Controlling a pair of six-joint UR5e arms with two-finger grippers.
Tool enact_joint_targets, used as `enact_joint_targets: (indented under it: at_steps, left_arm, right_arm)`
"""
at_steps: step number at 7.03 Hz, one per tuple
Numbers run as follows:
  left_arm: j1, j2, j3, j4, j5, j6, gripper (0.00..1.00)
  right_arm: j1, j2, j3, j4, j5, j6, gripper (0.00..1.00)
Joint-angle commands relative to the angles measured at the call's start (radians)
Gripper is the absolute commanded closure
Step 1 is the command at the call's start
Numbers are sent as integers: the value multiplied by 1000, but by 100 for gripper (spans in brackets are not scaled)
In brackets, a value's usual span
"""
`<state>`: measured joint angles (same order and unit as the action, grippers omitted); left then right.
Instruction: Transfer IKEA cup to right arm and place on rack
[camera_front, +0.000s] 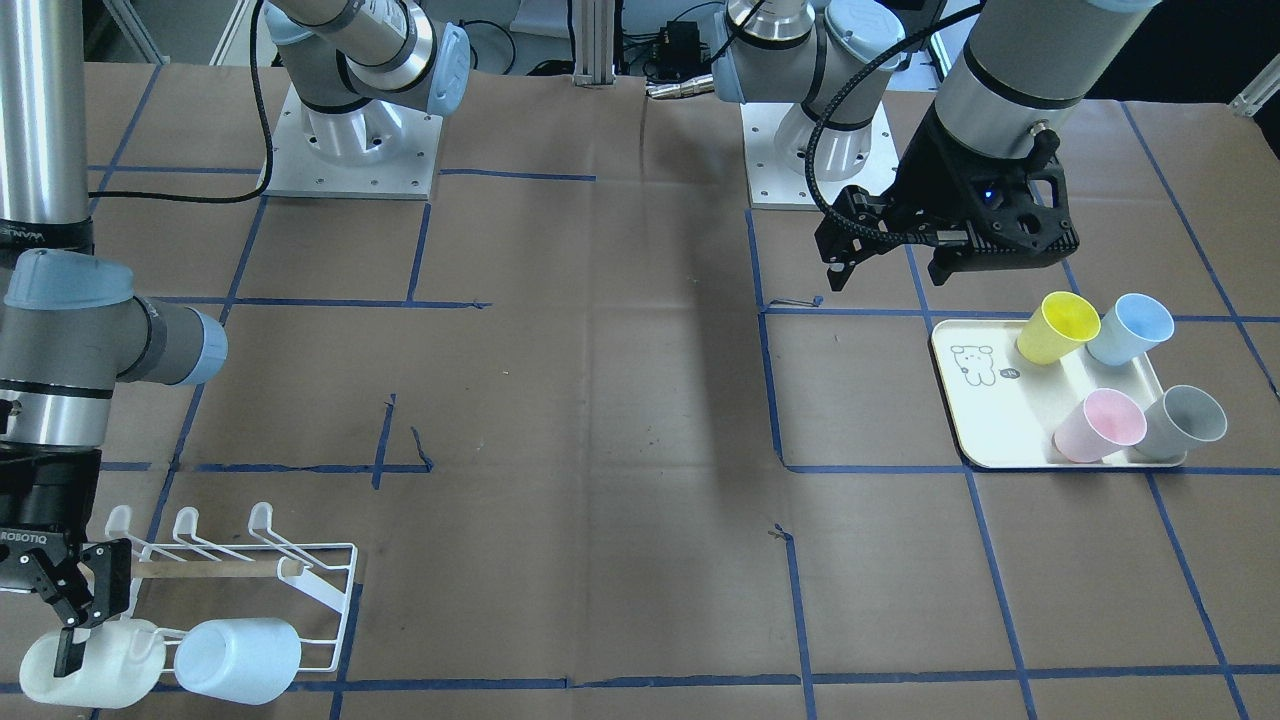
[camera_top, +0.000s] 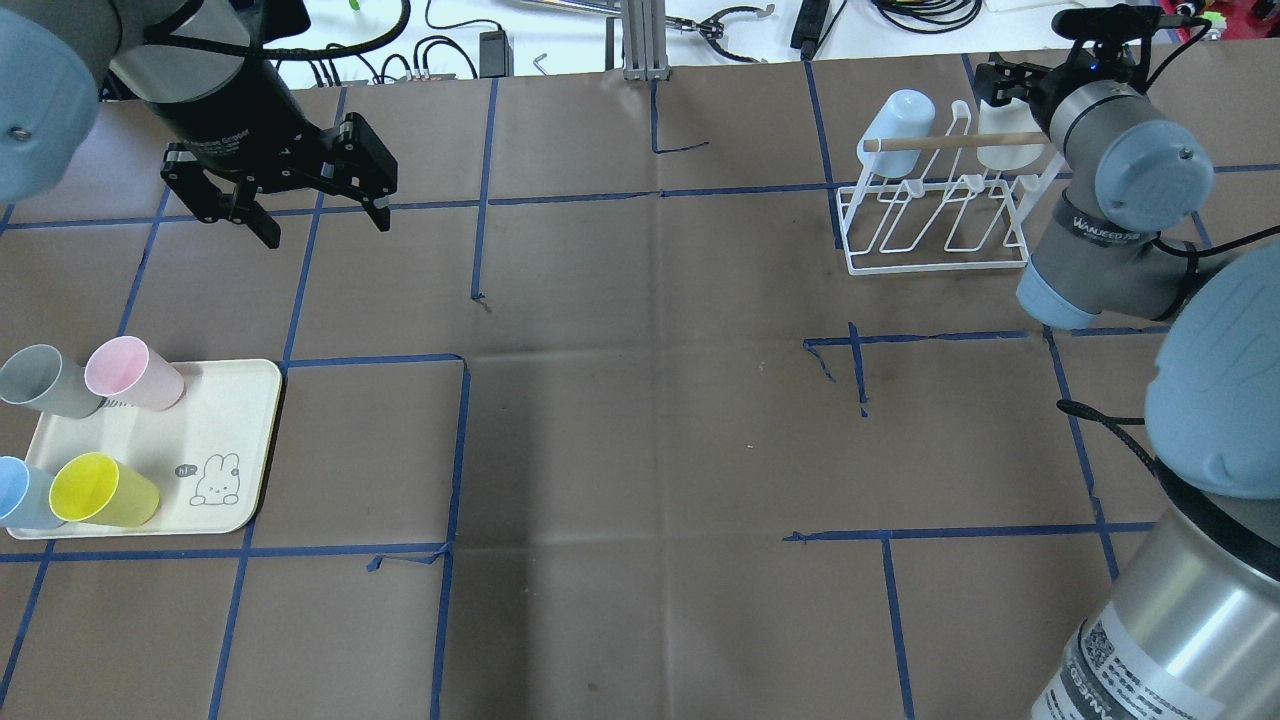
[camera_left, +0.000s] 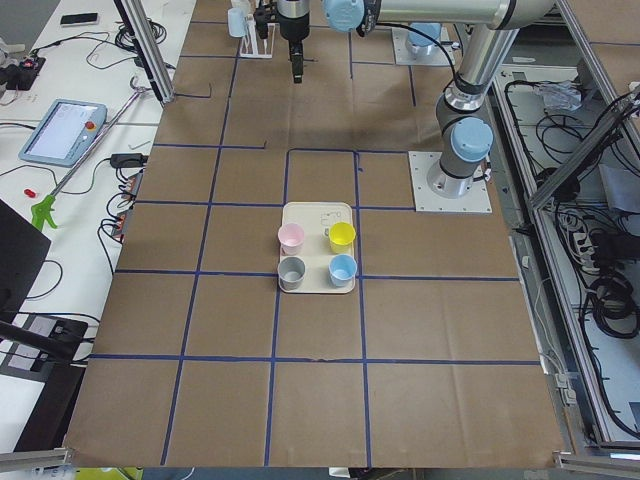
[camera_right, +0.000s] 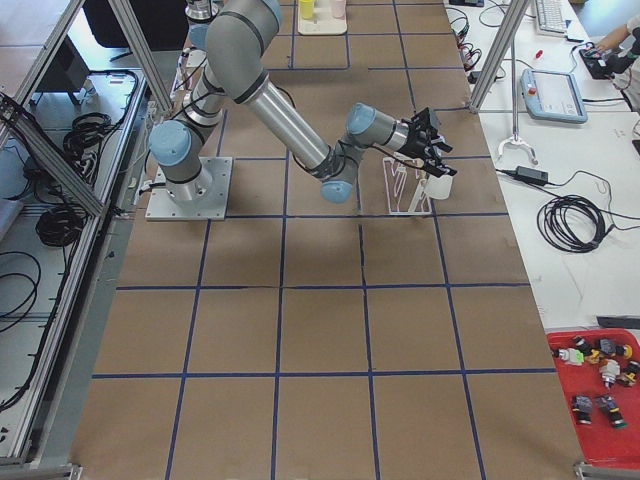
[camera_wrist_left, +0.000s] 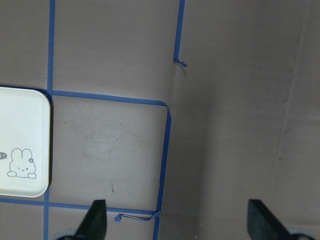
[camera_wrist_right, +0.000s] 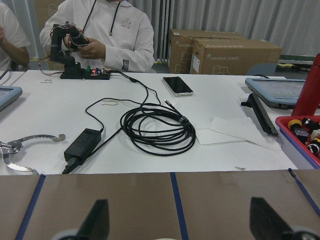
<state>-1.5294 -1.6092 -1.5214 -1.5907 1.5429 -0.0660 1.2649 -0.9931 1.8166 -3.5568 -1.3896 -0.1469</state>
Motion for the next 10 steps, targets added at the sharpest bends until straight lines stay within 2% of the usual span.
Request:
enact_joint_targets:
  at_steps: [1,3,5,7,9,10]
  left_arm:
    - [0,0,0,0,-1,0,0]
    - [0,0,0,0,-1,0,0]
    - [0,2,-2,0,-1,0,0]
    - [0,2,-2,0,-1,0,0]
    - [0,2,-3,0,-1,0,0]
    - [-2,2,-3,0,-1,0,0]
  right_arm:
    - [10,-94,0,48,6,0,0]
    - [16,-255,1,352,-2,0,0]
    - [59,-376,-22,746,-2,-2,0]
    - [100,-424,-63,1027,-11,0,0]
    - [108,-458,-62,1241,-32,6,0]
    - [129,-520,-65,1377,-69,15,0]
